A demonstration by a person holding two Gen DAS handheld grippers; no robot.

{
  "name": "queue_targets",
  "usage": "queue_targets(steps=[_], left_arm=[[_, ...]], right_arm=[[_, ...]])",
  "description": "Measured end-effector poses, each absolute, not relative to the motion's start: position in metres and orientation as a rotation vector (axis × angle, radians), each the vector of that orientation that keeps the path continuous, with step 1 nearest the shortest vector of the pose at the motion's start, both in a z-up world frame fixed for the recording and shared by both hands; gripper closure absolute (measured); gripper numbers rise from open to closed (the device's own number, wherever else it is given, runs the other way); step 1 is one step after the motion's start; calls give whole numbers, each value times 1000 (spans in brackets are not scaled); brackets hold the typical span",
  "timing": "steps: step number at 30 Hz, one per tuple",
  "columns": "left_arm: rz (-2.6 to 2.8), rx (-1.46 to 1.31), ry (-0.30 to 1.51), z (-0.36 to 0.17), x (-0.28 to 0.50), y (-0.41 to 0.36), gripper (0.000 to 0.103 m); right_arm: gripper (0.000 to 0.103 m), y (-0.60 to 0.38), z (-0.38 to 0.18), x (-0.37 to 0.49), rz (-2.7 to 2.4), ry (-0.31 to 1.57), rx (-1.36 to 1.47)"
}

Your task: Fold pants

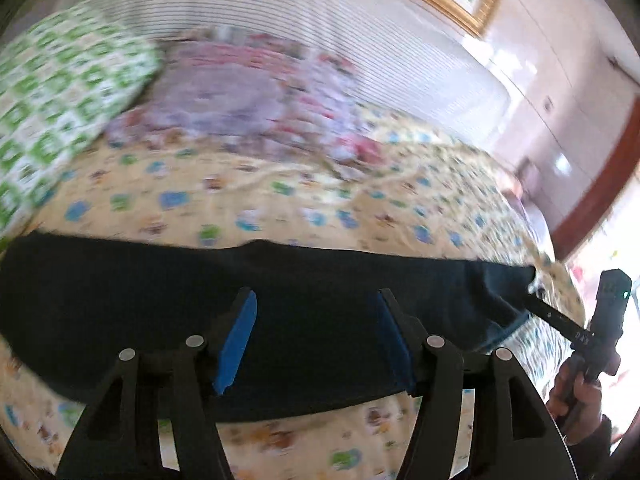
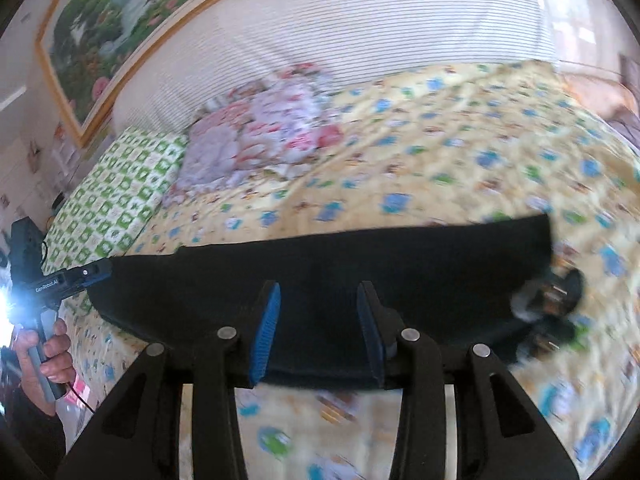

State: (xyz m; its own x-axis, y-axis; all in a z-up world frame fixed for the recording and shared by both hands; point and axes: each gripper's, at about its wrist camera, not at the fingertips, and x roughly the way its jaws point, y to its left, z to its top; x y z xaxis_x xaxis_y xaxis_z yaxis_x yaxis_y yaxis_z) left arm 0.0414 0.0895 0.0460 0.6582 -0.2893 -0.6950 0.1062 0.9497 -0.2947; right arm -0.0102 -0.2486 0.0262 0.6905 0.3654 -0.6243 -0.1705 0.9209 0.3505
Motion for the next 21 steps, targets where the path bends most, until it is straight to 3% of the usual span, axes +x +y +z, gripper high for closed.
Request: queue_targets(steps=[12, 15, 21], left_arm=[[-449, -54, 911, 44, 90, -31, 35], [-480, -7, 922, 44, 102, -52, 34], [-548, 72, 959, 37, 129, -97, 33]], right_arm=[[59, -314, 10, -33, 171, 765, 394], [50, -323, 7, -38, 135, 774, 427], [46, -340, -3, -42, 86, 803, 525]])
